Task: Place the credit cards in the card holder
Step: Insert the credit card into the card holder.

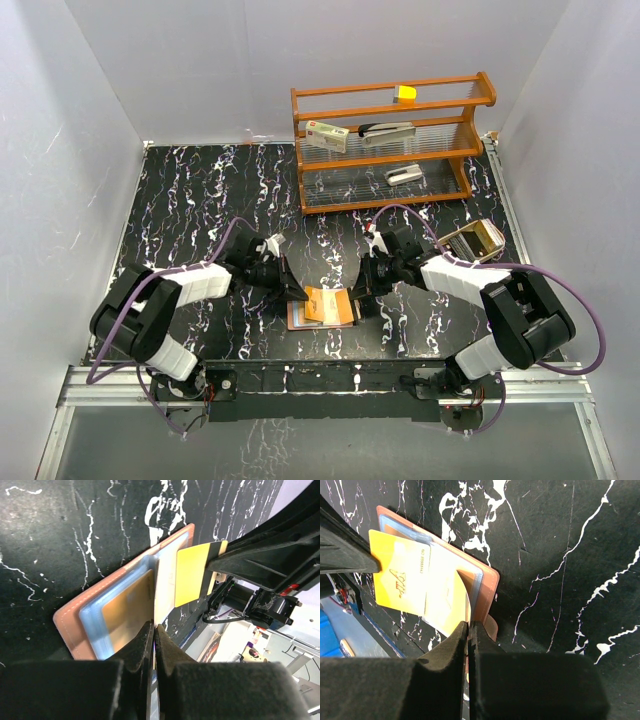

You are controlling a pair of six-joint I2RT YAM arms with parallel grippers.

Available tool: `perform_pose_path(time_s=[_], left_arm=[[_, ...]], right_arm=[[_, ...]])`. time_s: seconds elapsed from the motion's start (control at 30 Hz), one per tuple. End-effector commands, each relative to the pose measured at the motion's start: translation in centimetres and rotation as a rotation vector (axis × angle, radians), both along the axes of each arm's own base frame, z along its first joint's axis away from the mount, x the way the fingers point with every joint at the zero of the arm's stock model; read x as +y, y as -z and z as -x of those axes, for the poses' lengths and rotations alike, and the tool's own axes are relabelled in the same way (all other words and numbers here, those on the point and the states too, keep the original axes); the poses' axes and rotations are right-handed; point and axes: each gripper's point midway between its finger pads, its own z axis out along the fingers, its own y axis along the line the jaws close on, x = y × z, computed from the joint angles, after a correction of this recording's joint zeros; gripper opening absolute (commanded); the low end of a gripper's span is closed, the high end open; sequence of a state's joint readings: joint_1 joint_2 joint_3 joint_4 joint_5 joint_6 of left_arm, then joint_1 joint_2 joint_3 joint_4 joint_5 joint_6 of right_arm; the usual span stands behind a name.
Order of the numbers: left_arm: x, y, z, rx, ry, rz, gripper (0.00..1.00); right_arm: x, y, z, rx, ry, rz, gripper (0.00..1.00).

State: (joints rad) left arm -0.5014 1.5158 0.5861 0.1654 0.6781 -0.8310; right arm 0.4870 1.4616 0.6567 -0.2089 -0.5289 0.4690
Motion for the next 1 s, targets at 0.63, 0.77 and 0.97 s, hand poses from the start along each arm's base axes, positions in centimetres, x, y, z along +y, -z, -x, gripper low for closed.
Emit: perform_pose_path(time_s=[0.63, 0.77, 0.97], left_arm=[[0.5, 1.5, 0.8, 0.052, -0.026, -0.081, 0.00], [0.1, 1.3, 0.8, 0.053, -0.022, -0.078, 0.00], [-0.4, 0.8, 0.9, 0.049, -0.028, -0.071, 0.00]], right_arm=[[-0.5, 0.4, -0.4, -0.047, 0.004, 0.035, 0.00], [-0.6, 0.4, -0.4, -0.048, 0.004, 0.035, 0.00], [-0.5, 0.4, -0.3, -0.047, 0.005, 0.032, 0.00]])
